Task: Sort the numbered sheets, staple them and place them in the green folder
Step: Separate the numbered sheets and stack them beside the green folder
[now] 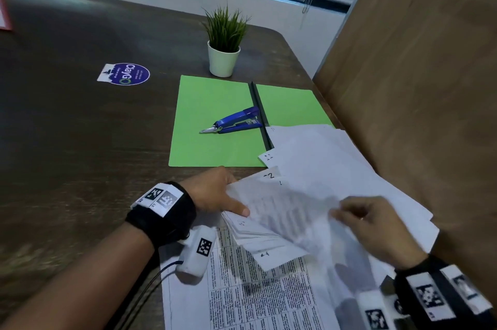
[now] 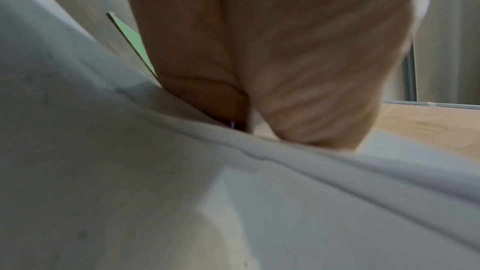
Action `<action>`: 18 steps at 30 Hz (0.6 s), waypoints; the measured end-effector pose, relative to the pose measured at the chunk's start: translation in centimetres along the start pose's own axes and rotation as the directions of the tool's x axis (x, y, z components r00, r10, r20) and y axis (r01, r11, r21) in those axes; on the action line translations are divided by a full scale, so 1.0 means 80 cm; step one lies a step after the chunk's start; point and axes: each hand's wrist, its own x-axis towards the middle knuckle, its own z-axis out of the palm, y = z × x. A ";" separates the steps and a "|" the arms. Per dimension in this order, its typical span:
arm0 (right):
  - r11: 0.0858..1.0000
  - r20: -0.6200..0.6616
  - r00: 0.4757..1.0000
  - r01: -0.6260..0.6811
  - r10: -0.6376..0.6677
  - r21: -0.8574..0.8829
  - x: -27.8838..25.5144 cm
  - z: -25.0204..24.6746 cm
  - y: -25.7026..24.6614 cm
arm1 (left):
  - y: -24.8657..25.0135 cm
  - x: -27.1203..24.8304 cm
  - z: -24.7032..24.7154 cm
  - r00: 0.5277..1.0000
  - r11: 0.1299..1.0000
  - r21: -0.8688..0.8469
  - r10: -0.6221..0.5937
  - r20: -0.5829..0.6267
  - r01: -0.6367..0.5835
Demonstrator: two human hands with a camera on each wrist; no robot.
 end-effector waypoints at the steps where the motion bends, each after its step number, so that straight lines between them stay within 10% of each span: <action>1: 0.999 -0.122 0.992 0.040 -0.038 0.011 0.007 -0.016 -0.010 | -0.001 0.001 0.000 1.000 1.000 -0.001 0.000 -0.008 0.000; 13: 0.981 0.196 0.980 0.001 0.037 -0.193 0.028 -0.080 -0.023 | -0.004 0.005 0.002 0.995 0.994 -0.050 0.101 0.000 -0.101; 18: 0.982 -0.336 0.938 0.021 -0.085 -0.189 0.043 -0.135 -0.031 | -0.003 0.006 0.004 0.999 0.996 -0.076 0.044 0.025 -0.042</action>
